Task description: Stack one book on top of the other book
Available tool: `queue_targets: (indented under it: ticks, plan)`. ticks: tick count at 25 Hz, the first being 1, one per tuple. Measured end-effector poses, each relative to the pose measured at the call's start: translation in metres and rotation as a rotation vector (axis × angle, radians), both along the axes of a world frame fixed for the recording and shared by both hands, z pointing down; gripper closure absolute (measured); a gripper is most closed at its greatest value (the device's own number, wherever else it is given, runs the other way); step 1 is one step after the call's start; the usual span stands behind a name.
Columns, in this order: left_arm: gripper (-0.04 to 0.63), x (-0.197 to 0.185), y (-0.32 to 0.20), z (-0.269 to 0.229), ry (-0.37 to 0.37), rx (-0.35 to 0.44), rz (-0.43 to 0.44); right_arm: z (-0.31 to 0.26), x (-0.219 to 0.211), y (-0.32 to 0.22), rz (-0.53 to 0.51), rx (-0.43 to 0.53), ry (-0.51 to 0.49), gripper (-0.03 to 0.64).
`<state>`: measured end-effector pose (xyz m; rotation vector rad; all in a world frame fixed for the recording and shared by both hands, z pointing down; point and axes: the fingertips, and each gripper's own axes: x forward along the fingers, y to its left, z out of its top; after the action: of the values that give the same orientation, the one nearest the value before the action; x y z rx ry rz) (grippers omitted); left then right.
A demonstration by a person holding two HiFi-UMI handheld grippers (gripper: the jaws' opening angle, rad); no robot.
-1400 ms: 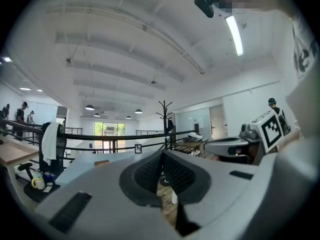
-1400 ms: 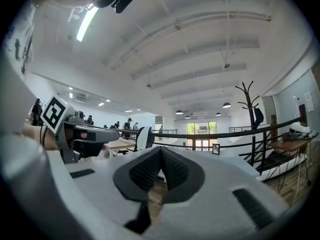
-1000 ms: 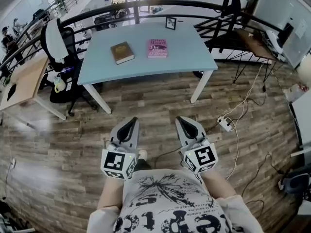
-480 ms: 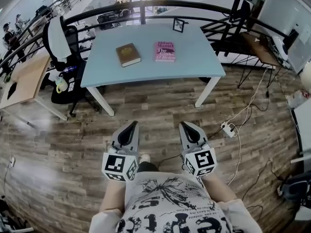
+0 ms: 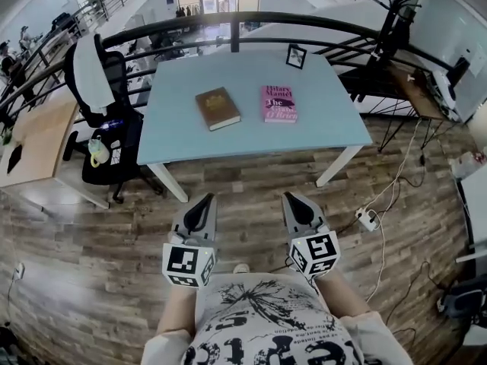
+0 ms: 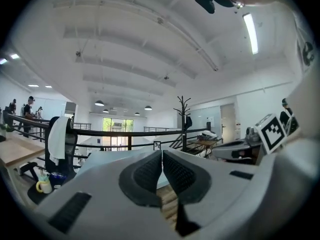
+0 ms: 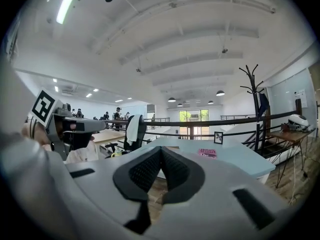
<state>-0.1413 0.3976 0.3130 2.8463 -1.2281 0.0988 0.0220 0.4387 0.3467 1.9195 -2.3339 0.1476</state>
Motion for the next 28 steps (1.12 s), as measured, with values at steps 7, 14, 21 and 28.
queue_targets:
  ticks: [7, 14, 21, 28]
  plan:
    - [0.584, -0.034, -0.063, 0.023, -0.015, -0.066, -0.023, 0.02, -0.035, -0.062, -0.03, -0.054, -0.004, 0.623]
    - [0.584, -0.032, -0.112, 0.049, -0.03, -0.113, -0.073, 0.046, -0.028, -0.124, -0.081, -0.097, -0.008, 0.623]
    - [0.584, 0.006, -0.198, 0.046, -0.015, -0.102, -0.145, 0.045, 0.011, -0.221, -0.149, -0.074, -0.039, 0.623]
    - [0.584, 0.065, -0.303, 0.035, -0.015, -0.098, -0.233, 0.029, 0.07, -0.337, -0.242, -0.057, -0.003, 0.623]
